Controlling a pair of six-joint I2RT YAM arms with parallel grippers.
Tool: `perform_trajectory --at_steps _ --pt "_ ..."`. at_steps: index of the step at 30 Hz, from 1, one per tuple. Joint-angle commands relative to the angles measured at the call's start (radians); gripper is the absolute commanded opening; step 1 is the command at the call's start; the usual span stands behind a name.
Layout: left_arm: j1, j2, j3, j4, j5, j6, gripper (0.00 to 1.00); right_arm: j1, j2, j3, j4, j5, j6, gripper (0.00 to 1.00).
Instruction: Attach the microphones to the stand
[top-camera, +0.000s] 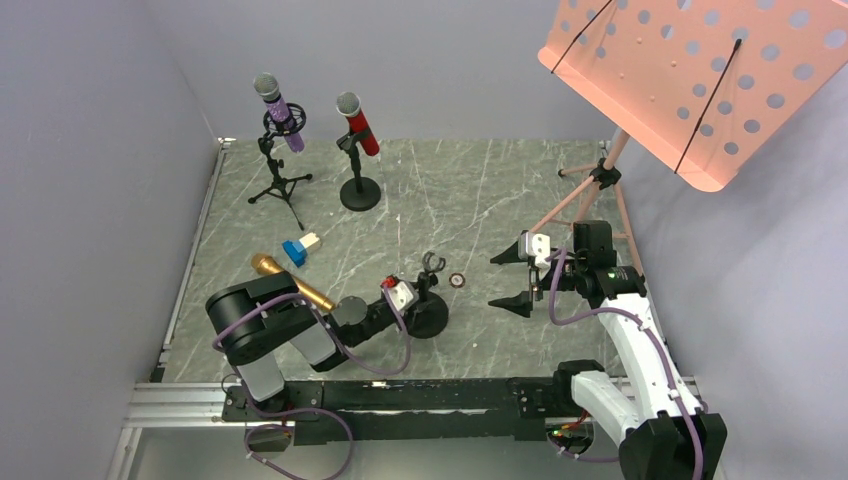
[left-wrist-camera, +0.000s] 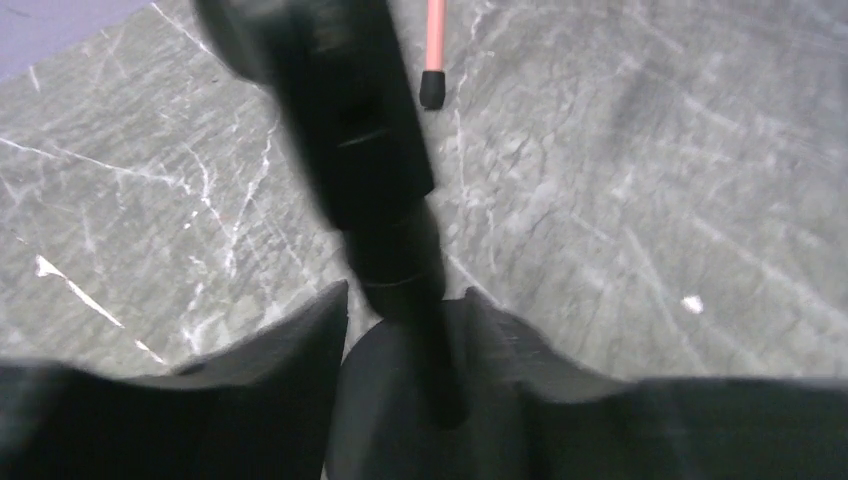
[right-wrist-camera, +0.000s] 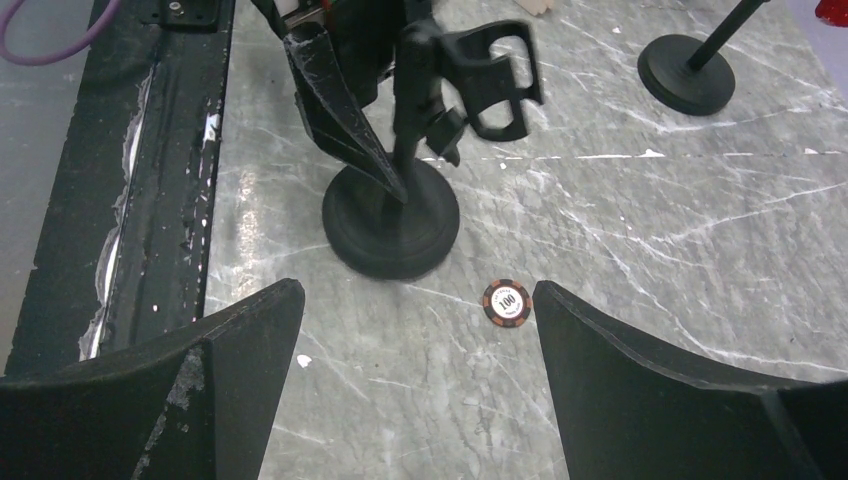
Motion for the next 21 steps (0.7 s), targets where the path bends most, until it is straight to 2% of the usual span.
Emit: perform_trajectory --at_steps 1,2,5,7,9,13,16,19,21 --pt "-0.006 -0.015 0.007 0.147 0.027 0.0 0.36 -0.006 -0.011 -0.001 0.032 -0.041 -0.015 0.9" --pt "-0.006 -0.02 0.006 0.134 0.027 0.006 0.29 -0.007 -0.01 -0.001 0.033 -0.041 -0.013 0.91" --pt "-0.005 -0.035 -0.013 0.118 0.035 0.051 0.17 -0.006 -0.01 -0.002 0.035 -0.036 -0.011 0.9" --pt "0.001 -0.05 -0.038 0.133 0.113 0.127 0.08 -0.007 -0.011 -0.005 0.039 -0.033 -0.009 0.91" --pt "0.032 -0.085 -0.062 0.127 0.27 0.169 0.04 -0.007 -0.01 -0.005 0.04 -0.031 -0.007 0.91" --pt "0.232 -0.135 -0.054 0.117 0.696 -0.01 0.02 -0.009 -0.011 -0.008 0.042 -0.032 -0.006 0.91" --pt "0.34 -0.105 0.004 0.152 0.941 -0.169 0.02 -0.01 -0.014 -0.011 0.046 -0.032 -0.003 0.91" --pt "0.373 -0.054 0.1 0.11 1.086 -0.267 0.01 -0.012 -0.013 -0.013 0.048 -0.029 -0.003 0.92" --pt "0.376 -0.02 0.154 0.079 1.125 -0.293 0.01 -0.011 -0.013 -0.015 0.048 -0.027 -0.005 0.92"
